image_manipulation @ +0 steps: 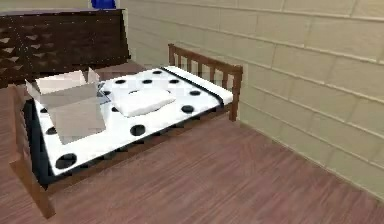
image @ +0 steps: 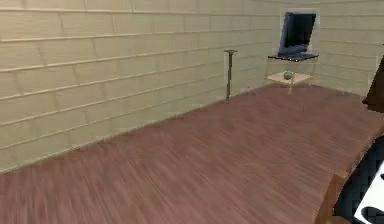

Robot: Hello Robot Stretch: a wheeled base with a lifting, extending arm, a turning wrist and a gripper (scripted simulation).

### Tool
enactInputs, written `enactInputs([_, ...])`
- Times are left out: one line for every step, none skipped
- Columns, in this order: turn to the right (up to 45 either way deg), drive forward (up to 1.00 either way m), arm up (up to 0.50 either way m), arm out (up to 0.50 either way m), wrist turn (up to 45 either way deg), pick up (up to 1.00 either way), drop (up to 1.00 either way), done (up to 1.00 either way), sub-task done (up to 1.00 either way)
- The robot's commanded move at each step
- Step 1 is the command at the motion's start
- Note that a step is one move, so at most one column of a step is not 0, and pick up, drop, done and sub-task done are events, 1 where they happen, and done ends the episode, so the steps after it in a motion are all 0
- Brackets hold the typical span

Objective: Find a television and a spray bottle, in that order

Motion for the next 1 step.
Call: enactInputs([45.0, 0.0, 0.0, 0.0, 0.0, 0.0, 0.0, 0.0, 0.0])
